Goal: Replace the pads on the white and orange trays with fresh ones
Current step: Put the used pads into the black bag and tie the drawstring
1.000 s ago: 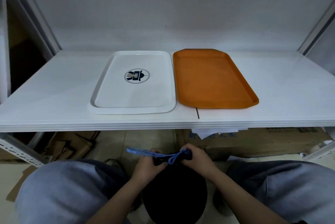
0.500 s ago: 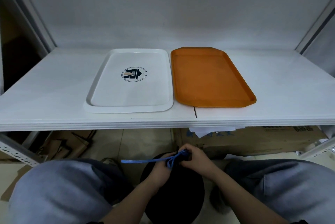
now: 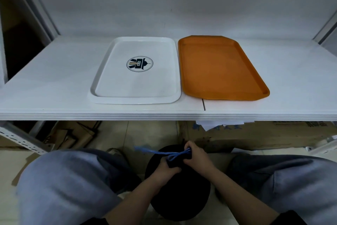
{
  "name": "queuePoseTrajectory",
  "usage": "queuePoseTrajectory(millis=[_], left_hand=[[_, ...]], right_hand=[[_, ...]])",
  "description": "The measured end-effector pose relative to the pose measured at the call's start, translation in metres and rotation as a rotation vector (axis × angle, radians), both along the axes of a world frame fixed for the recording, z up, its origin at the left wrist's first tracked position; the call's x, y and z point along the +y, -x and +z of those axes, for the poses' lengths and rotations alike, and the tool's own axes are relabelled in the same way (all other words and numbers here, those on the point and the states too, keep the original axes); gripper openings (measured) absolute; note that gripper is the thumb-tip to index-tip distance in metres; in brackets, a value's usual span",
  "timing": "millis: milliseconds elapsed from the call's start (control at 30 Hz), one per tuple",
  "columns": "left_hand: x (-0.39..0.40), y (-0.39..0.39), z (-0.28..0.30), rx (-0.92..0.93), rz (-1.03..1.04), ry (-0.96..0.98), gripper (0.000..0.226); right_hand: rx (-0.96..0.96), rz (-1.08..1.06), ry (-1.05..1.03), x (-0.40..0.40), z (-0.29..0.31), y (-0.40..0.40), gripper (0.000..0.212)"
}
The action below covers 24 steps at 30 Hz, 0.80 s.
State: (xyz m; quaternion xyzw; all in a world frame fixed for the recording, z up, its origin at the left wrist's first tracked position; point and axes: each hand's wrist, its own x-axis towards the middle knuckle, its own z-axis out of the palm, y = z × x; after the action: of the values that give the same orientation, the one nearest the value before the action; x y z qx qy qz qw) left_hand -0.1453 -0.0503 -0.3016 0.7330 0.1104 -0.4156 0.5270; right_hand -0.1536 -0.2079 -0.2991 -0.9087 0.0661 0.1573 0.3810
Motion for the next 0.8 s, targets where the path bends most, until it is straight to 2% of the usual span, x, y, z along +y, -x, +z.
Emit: queuePoseTrajectory(millis=[67,133,167,233,300,333,400,433,500,567,667,733,800], left_hand=[[0.005,0.0,-0.002,-0.109,-0.086,-0.162,0.037],[0.011,0.003,-0.001,-0.305,-0.167,-0.366,0.012],[0.013,0.004,-0.004,-0.399,-0.159,-0.418,0.017],[0.015,0.007,-0.005,-0.578,-0.063,-0.4,0.023],[0.016,0.008,-0.005,-0.756,-0.039,-0.354,0.009],[0.016,0.008,-0.008,-0.803,-0.085,-0.34,0.022],[0.015,0.009,-0.023,-0.768,-0.288,-0.392,0.062],[0.016,0.009,-0.029,-0.722,-0.398,-0.452,0.073],[0.015,0.012,-0.036,-0.63,-0.591,-0.564,0.074],[0.013,0.014,-0.041,-0.494,-0.662,-0.55,0.065],[0.002,0.014,-0.047,-0.199,-0.581,-0.312,0.055],[-0.005,0.014,-0.053,-0.062,-0.473,-0.158,0.057],[-0.009,0.013,-0.059,0.049,-0.344,-0.079,0.043]], right_hand=[[0.024,0.028,0.017,0.002,-0.009,0.002,0.029],[0.039,0.033,0.022,0.003,-0.016,0.005,0.029],[0.048,0.03,0.021,0.003,-0.02,0.006,0.028],[0.066,0.019,0.032,0.004,-0.027,0.008,0.028],[0.082,-0.019,0.035,0.006,-0.035,0.009,0.029],[0.088,-0.04,0.031,0.008,-0.038,0.011,0.028],[0.097,-0.039,0.024,0.009,-0.043,0.015,0.03],[0.106,-0.021,0.016,0.009,-0.045,0.016,0.035],[0.127,0.005,0.004,0.007,-0.051,0.018,0.045],[0.134,0.005,0.006,0.005,-0.056,0.018,0.042],[0.152,-0.024,0.011,0.002,-0.063,0.018,0.031],[0.159,-0.053,0.01,-0.001,-0.066,0.018,0.029],[0.174,-0.073,-0.002,-0.003,-0.07,0.018,0.03]])
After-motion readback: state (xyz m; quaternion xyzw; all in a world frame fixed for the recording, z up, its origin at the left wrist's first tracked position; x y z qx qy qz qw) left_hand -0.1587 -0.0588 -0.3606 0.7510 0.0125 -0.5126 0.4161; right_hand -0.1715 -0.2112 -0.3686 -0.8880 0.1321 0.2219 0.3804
